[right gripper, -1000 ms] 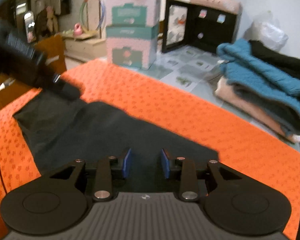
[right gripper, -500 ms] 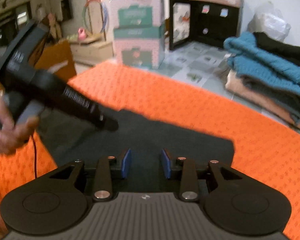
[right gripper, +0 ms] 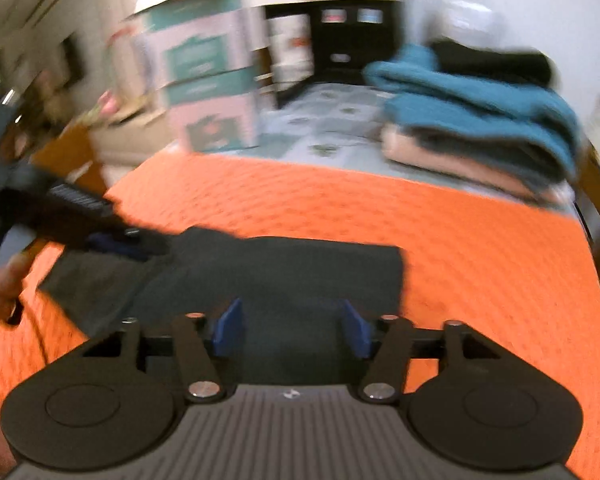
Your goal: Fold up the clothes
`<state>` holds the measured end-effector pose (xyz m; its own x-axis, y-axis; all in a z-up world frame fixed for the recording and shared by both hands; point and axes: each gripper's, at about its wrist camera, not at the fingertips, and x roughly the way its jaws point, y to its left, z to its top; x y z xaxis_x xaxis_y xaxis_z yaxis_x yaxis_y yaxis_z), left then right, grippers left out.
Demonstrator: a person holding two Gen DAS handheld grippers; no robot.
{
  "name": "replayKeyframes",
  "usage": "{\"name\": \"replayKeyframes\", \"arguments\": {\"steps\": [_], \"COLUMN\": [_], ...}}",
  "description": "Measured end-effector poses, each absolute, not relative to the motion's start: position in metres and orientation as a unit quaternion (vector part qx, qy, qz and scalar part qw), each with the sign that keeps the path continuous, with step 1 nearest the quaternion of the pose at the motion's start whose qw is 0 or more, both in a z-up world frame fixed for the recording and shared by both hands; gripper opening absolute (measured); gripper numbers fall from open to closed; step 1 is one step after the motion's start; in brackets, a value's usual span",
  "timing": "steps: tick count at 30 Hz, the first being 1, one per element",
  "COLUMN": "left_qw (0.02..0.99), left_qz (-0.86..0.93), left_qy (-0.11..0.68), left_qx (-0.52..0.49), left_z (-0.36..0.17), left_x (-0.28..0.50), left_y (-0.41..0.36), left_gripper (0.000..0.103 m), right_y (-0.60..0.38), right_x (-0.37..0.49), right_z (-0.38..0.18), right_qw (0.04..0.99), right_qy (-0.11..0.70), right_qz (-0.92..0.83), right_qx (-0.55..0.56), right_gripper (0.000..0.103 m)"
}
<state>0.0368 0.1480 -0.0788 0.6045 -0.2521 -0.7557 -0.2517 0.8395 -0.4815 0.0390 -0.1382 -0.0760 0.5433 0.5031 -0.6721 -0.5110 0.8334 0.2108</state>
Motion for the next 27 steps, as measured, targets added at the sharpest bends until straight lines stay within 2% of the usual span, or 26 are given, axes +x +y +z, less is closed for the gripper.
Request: {"name": "replayKeyframes", "arguments": {"steps": [2,7,13,15,18,21,24,27], "left_qw": [0.853,0.854,0.849,0.846,0.838,0.822,0.803,0.801], "left_qz": [-0.001,-0.013,-0.033,-0.043,-0.056,-0.068,-0.079,-0.074], "left_qy": [0.442,0.442,0.453,0.46,0.482,0.508,0.527,0.543], "left_qx": [-0.279,-0.273,-0.271,-0.266,-0.249,-0.249,-0.267,-0.242], "left_z": [-0.07,-0.058,-0.049,-0.046,-0.043,-0.039,-0.036,-0.03], "left_x": [0.037,0.044,0.057,0.064,0.078,0.091,0.102,0.109], "left_y": [0.144,0.13,0.107,0.096,0.073,0.05,0.032,0.016], "left_gripper": [0.061,0.086,0.095,0.097,0.098,0.101,0.101,0.103], "right_y": [-0.152,-0.185,-0.206,-0.206,-0.202,-0.195,-0.184,-0.173], "right_x": [0.041,0.046,0.048,0.048,0.046,0.041,0.037,0.032], "right_z": [-0.087,-0.115,-0.142,-0.147,-0.14,-0.122,-0.102,-0.081], "right_qw": [0.875,0.857,0.823,0.815,0.82,0.831,0.841,0.85], "right_qy": [0.398,0.438,0.463,0.464,0.456,0.44,0.421,0.4], "right_qz": [0.274,0.235,0.224,0.229,0.233,0.249,0.273,0.296], "right_qx": [0.037,0.14,0.241,0.262,0.257,0.234,0.203,0.172], "right_gripper": [0.072,0.075,0.074,0.058,0.042,0.035,0.032,0.031]}}
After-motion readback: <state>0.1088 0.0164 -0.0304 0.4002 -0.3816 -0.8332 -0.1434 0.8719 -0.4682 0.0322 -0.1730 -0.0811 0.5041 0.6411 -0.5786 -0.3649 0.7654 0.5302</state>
